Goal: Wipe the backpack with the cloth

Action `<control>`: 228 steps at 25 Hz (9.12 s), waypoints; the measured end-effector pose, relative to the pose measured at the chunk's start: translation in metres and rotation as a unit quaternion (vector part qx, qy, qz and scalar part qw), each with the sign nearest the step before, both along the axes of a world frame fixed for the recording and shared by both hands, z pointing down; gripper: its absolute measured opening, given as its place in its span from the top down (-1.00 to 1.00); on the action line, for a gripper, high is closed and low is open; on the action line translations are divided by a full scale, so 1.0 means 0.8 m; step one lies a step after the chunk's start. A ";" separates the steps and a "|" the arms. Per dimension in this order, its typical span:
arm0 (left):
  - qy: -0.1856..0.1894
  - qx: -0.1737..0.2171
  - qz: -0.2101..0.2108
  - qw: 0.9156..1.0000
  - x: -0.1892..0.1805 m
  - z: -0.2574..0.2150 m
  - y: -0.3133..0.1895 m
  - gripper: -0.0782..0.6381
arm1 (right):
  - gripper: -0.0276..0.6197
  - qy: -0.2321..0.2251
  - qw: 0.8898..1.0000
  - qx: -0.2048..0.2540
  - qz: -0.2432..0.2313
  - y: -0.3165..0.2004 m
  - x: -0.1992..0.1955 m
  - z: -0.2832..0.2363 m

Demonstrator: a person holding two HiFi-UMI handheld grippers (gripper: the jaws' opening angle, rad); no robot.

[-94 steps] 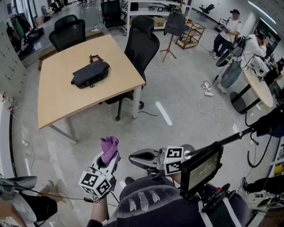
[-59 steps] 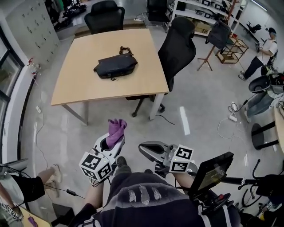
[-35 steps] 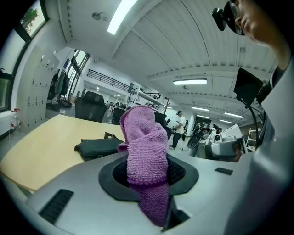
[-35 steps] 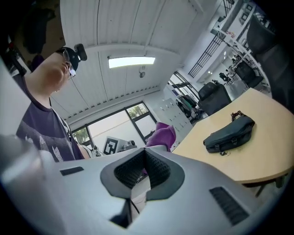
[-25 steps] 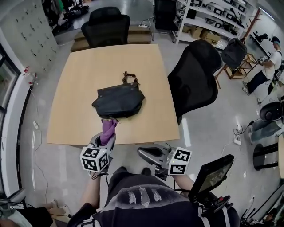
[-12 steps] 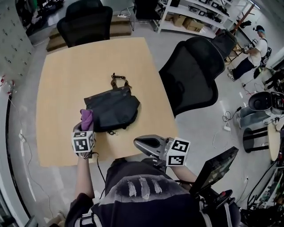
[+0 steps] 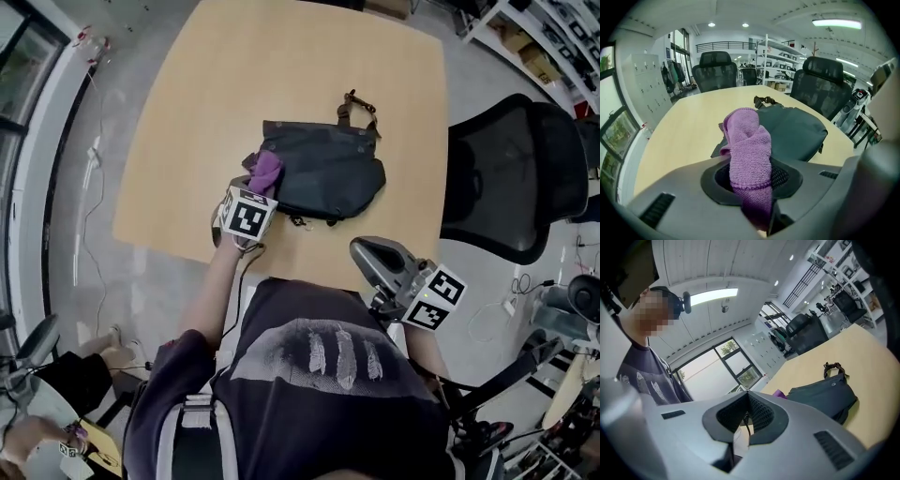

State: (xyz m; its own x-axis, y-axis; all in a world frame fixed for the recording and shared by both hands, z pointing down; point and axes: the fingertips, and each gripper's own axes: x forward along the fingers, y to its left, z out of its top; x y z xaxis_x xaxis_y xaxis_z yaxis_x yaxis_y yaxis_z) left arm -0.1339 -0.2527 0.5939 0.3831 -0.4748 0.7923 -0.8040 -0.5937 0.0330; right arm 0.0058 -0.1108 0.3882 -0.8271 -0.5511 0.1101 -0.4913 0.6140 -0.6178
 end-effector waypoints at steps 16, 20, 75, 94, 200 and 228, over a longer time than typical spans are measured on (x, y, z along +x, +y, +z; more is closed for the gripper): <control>-0.120 -0.016 0.091 0.988 0.091 0.012 0.028 0.45 | 0.91 -0.036 0.999 -0.005 0.009 -0.001 0.090 0.011; -0.132 -0.005 0.120 0.984 0.127 0.004 0.029 0.45 | 0.91 -0.023 1.000 0.005 0.014 0.004 0.100 0.018; -0.216 -0.003 0.199 0.956 0.185 0.031 -0.062 0.45 | 0.91 -0.035 0.997 -0.056 0.043 -0.010 0.123 0.038; -0.159 0.078 0.114 0.978 0.209 -0.036 -0.077 0.45 | 0.91 -0.047 0.996 -0.064 0.026 -0.001 0.165 0.051; -0.195 0.092 0.262 0.941 0.277 -0.014 -0.040 0.45 | 0.91 -0.029 0.992 -0.082 0.094 0.014 0.164 0.058; -0.225 0.105 0.181 0.952 0.161 -0.005 0.030 0.45 | 0.91 -0.003 0.995 -0.093 0.033 0.031 0.104 0.051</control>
State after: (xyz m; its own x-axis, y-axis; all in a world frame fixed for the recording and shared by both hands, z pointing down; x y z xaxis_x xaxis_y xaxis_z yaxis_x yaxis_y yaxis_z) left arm -0.0052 -0.2288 0.5901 0.1958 -0.5431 0.8165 -0.4506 -0.7894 -0.4170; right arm 0.0891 -0.0863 0.4292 -0.7903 -0.5752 0.2110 -0.5235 0.4549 -0.7204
